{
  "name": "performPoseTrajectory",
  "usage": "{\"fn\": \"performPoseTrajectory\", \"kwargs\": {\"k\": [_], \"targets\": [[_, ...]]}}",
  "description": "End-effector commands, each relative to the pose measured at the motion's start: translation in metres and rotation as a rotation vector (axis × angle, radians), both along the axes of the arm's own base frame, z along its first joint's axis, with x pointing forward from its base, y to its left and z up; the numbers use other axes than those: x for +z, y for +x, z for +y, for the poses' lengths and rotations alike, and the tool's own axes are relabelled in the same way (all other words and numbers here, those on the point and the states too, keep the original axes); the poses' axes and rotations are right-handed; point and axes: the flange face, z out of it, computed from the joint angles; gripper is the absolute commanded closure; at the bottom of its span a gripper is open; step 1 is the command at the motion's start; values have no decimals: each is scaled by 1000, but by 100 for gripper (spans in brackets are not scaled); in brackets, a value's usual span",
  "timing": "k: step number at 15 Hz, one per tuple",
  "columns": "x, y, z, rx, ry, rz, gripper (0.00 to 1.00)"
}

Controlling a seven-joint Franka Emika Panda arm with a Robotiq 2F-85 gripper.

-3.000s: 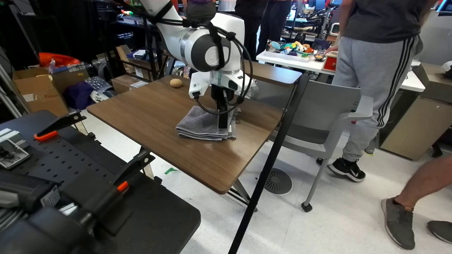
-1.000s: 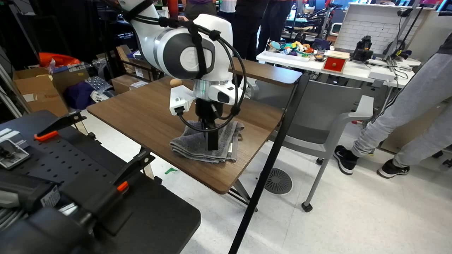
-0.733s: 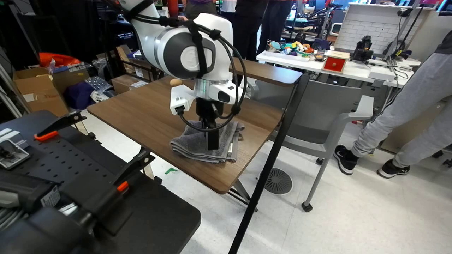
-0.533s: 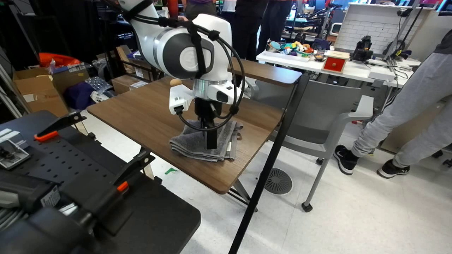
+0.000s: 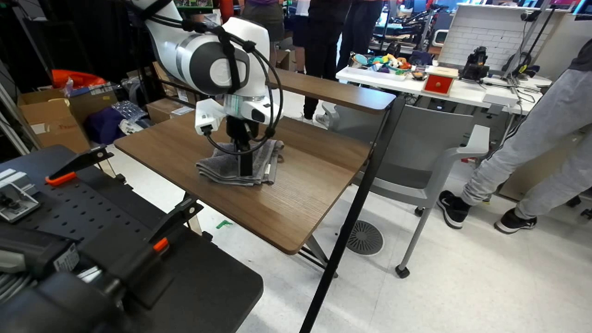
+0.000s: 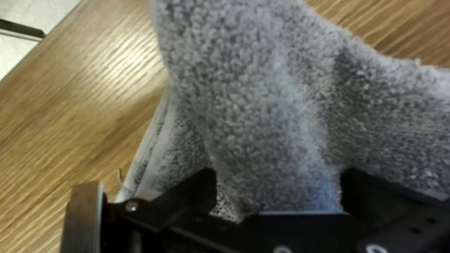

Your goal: Use the towel to wipe the table

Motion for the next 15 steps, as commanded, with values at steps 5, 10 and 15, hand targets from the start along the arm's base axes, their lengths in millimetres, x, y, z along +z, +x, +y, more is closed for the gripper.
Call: {"fn": "performPoseTrajectory", "kwargs": {"k": [5, 10, 15], "targets": [[-42, 24, 39, -50, 18, -11, 0], [-25, 79, -5, -276, 72, -67, 0], [-30, 96, -4, -351, 130, -38, 0]]}}
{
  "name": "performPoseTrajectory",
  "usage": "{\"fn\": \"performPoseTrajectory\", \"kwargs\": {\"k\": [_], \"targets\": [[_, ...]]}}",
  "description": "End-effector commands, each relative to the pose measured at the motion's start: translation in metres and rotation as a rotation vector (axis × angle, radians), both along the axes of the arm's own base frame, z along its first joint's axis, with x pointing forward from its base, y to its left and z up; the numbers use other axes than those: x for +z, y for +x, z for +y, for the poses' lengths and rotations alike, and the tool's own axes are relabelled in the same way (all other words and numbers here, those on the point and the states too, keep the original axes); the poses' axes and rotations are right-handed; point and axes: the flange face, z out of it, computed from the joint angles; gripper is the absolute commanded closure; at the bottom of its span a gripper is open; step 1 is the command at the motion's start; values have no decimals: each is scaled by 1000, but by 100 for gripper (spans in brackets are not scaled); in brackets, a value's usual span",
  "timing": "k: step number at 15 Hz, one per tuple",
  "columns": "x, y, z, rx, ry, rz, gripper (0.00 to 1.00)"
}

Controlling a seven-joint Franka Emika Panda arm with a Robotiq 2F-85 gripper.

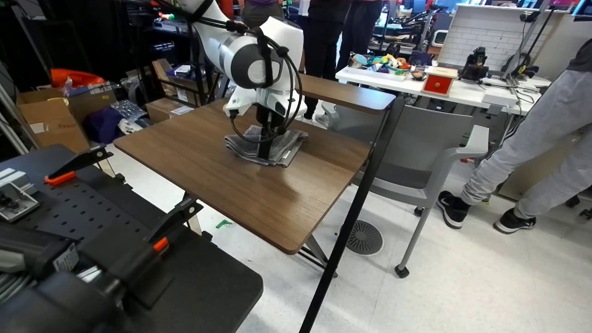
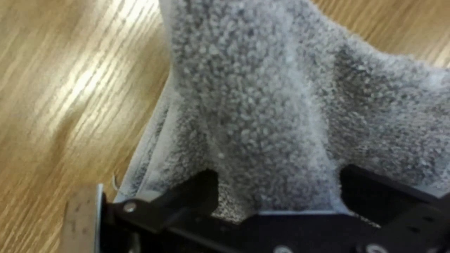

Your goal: Use the towel to wipe the table

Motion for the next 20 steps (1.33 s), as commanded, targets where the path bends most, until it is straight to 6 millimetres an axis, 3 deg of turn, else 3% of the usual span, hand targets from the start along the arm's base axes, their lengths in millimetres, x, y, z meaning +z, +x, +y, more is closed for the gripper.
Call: {"fn": "performPoseTrajectory", "kwargs": {"k": [1, 6, 11, 17, 18, 20], "targets": [[-34, 3, 18, -8, 46, 30, 0], [-49, -41, 59, 187, 52, 98, 0], [-42, -85, 97, 418, 67, 135, 0], [-55, -134, 143, 657, 78, 159, 0], [-9, -92, 131, 593, 77, 118, 0], [-9, -102, 139, 622, 73, 122, 0]]}}
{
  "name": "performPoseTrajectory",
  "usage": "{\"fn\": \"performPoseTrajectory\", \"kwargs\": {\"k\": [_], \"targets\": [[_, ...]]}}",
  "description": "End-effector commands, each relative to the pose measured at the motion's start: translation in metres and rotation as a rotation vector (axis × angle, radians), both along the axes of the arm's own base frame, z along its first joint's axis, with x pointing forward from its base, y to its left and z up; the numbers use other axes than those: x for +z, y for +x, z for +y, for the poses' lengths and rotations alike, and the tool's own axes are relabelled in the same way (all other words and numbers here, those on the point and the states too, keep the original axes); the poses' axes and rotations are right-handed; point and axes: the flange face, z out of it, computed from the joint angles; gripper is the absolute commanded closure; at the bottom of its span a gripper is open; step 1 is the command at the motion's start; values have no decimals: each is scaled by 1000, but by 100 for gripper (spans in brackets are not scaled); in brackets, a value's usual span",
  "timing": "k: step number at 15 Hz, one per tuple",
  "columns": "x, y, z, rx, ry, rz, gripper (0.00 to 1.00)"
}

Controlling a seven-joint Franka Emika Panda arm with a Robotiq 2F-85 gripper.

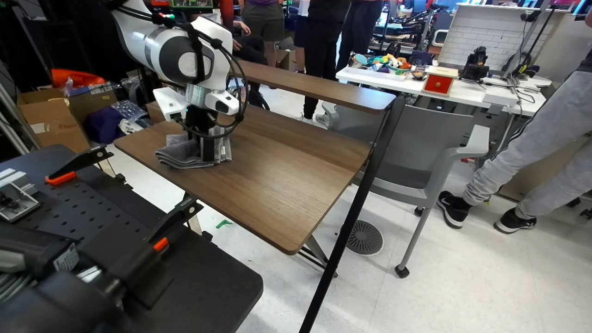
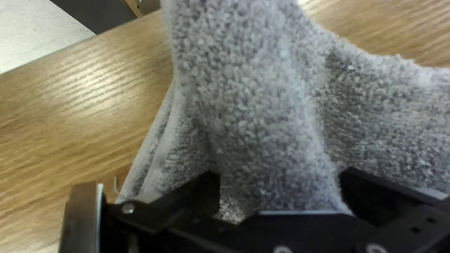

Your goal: Use the towel to wipe the table

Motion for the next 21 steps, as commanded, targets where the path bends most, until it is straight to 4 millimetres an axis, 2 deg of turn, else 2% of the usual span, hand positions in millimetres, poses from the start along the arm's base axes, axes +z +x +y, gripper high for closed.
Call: {"fn": "performPoseTrajectory", "kwargs": {"k": [1, 4, 7, 9, 13, 15, 19, 21], "targets": [[0, -1, 2, 6, 0, 3, 0], [-1, -3, 2, 11, 2, 5, 0], [6, 22, -7, -77, -29, -142, 0], [3, 24, -1, -70, -47, -177, 0], [-27, 2, 30, 12, -51, -81, 0], [-41, -11, 59, 84, -28, -47, 0], [-50, -28, 115, 198, 31, -31, 0], [-55, -27, 132, 218, 33, -41, 0]]}}
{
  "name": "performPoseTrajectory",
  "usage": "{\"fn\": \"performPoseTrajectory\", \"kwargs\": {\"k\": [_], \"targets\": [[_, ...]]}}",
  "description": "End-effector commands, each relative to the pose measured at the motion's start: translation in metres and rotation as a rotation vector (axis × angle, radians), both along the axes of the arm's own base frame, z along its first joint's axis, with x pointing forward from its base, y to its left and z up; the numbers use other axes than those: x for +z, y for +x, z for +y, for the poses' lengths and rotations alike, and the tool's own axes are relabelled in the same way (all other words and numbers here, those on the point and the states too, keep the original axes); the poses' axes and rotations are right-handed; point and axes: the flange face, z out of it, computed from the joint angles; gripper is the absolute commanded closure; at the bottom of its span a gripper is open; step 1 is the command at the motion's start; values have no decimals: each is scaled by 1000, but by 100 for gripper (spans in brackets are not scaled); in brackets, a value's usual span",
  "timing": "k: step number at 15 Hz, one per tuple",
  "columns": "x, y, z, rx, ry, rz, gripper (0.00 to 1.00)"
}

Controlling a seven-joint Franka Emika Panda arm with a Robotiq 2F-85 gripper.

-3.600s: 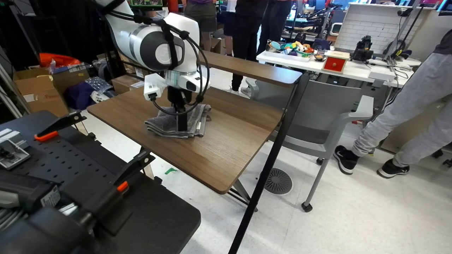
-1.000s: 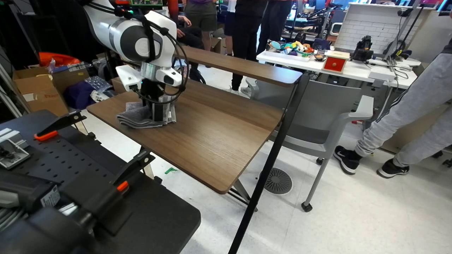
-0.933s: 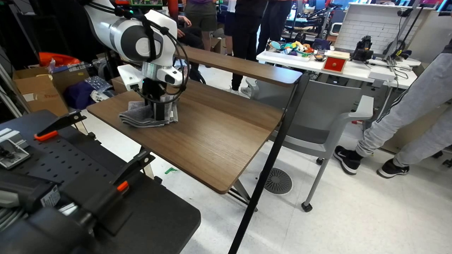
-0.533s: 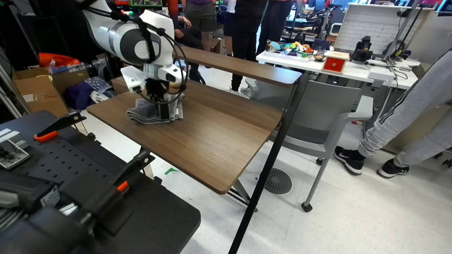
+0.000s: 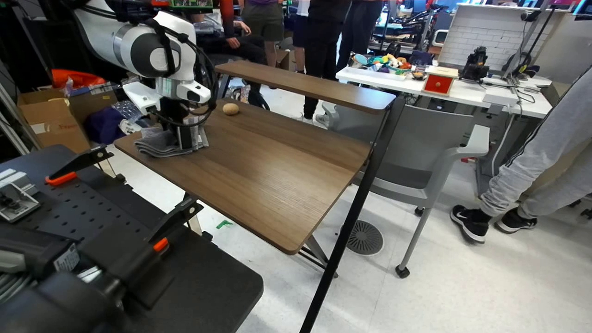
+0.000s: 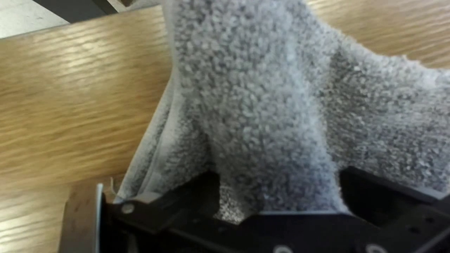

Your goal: Use the towel to wipe the table

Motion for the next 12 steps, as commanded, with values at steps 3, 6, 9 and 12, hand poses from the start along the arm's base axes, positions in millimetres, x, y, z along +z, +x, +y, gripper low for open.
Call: {"fn": "performPoseTrajectory", "kwargs": {"k": [3, 6, 9, 12], "targets": [[-55, 3, 21, 38, -4, 13, 0], [-48, 27, -14, -46, -25, 5, 0], [-41, 42, -65, -172, -78, 11, 0], [-43, 43, -119, -316, -129, 64, 0]]}}
